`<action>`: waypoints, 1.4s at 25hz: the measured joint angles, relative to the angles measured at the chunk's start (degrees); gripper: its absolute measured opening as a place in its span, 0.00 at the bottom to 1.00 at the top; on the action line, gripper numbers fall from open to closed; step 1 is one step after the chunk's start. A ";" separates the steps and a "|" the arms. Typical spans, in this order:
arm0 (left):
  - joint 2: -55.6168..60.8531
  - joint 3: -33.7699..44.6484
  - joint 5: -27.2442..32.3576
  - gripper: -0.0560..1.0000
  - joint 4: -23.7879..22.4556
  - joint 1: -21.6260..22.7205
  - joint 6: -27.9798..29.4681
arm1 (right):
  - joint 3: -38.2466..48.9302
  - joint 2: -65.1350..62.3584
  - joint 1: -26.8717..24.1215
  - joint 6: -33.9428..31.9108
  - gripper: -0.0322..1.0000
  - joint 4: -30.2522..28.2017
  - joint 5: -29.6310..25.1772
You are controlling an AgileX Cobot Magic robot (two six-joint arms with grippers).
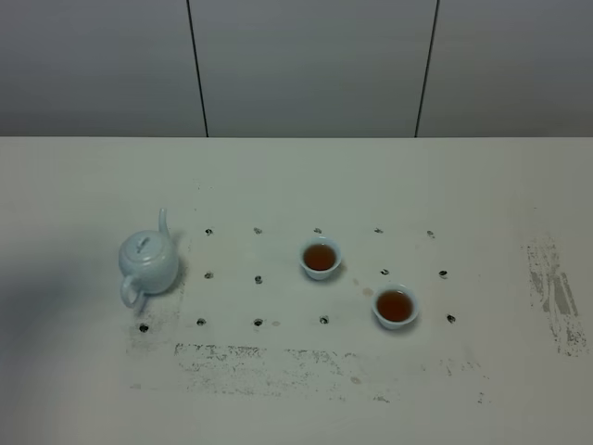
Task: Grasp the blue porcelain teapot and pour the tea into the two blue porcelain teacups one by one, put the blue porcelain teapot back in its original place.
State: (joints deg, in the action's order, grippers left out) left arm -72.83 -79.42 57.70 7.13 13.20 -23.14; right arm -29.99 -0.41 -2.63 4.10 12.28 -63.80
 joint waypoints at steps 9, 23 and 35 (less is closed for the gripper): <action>18.43 3.59 7.59 0.69 5.22 0.00 0.06 | 0.00 0.00 0.00 0.00 0.30 0.07 0.00; 52.26 39.19 -3.17 0.69 -0.13 -9.54 9.96 | 0.00 0.00 0.00 0.00 0.30 0.14 0.00; 72.94 50.79 1.25 0.66 -0.36 -10.24 13.46 | 0.00 0.00 0.02 0.00 0.30 0.14 0.00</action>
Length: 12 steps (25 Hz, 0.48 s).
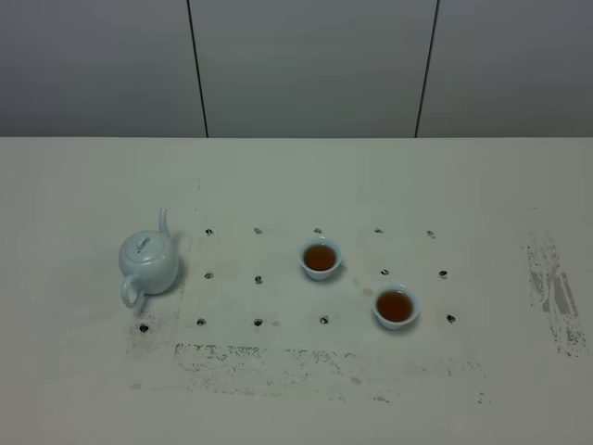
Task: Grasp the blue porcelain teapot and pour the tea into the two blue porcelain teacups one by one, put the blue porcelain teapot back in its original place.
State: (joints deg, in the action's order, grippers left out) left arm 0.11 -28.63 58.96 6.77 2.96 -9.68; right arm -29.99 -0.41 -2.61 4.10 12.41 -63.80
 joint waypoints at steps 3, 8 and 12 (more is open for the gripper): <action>0.13 1.94 1.51 0.63 -0.21 -2.56 0.24 | 0.00 0.00 0.00 0.00 0.30 0.07 0.00; 0.13 2.38 2.19 0.57 -0.42 -5.38 1.21 | 0.00 0.00 0.00 0.00 0.30 0.14 0.00; 0.13 2.38 2.19 0.53 -0.37 -5.57 1.21 | 0.00 0.00 0.00 0.00 0.30 0.14 0.00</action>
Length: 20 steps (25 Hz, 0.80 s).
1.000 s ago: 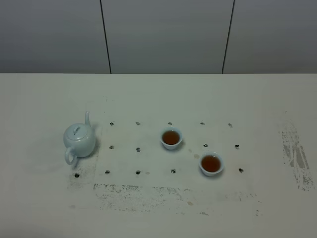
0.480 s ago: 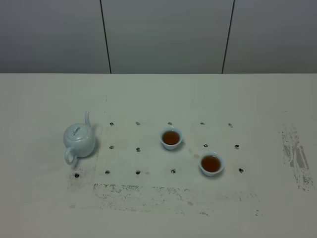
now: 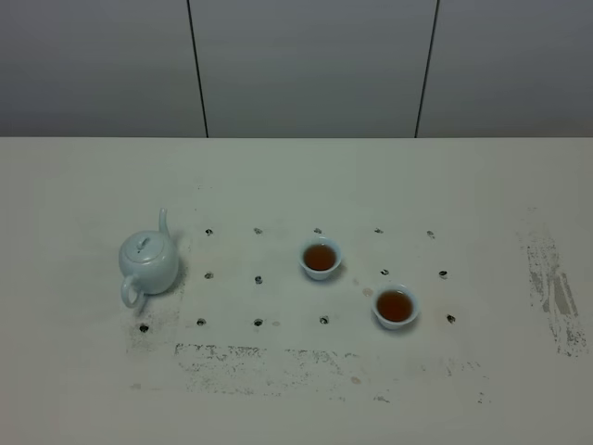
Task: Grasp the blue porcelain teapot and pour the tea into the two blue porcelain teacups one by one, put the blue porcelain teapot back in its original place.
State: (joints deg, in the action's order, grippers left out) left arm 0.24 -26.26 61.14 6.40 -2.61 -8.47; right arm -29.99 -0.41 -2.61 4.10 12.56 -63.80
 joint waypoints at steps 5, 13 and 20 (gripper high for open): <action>0.00 0.00 0.00 0.50 -0.05 -2.10 0.00 | 0.00 0.00 0.00 0.00 0.30 0.00 0.04; 0.00 0.00 0.00 0.48 -0.42 -2.10 0.00 | 0.00 0.00 0.00 0.00 0.30 0.03 0.04; 0.00 0.00 0.00 0.48 -0.56 -2.10 0.00 | 0.00 0.00 0.00 0.00 0.30 0.03 0.04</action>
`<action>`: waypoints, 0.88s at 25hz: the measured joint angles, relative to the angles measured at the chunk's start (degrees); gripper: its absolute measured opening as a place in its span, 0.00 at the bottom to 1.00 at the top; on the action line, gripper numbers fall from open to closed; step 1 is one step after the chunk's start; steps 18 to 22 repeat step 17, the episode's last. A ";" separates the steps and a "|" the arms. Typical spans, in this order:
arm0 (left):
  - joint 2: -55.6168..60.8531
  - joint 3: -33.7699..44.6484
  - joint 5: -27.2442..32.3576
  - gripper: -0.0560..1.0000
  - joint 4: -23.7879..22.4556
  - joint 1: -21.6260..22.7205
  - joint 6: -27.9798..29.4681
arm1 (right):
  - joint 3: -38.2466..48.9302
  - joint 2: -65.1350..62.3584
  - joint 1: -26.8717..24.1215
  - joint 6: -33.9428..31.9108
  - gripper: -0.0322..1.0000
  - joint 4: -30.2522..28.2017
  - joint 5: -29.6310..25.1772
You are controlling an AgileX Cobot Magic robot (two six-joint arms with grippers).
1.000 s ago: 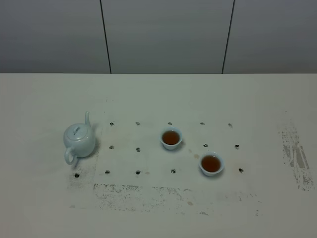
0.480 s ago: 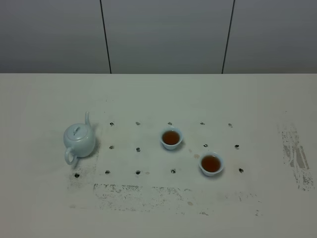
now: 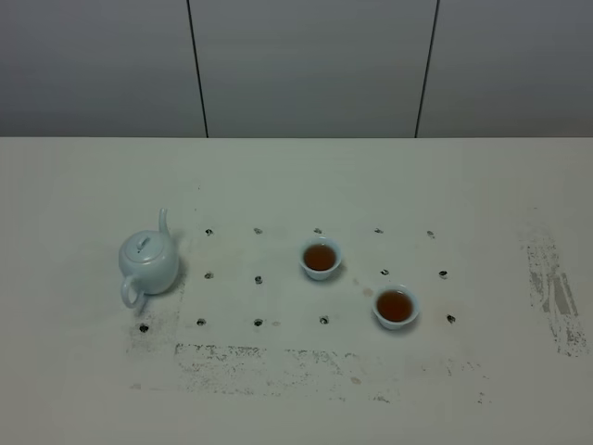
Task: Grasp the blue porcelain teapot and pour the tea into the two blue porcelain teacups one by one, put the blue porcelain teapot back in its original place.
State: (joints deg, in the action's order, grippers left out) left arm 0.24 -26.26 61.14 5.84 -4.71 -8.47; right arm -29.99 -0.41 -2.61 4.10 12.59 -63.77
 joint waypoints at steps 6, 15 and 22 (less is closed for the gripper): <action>0.00 0.00 0.00 0.48 -0.05 0.00 0.00 | 0.00 0.00 0.00 0.00 0.30 0.00 0.00; 0.00 0.00 0.00 0.48 -0.05 0.00 0.00 | 0.00 0.00 0.00 0.00 0.30 0.00 0.00; 0.00 0.00 0.00 0.48 -0.05 0.00 0.00 | 0.00 0.00 0.00 0.00 0.30 0.00 0.00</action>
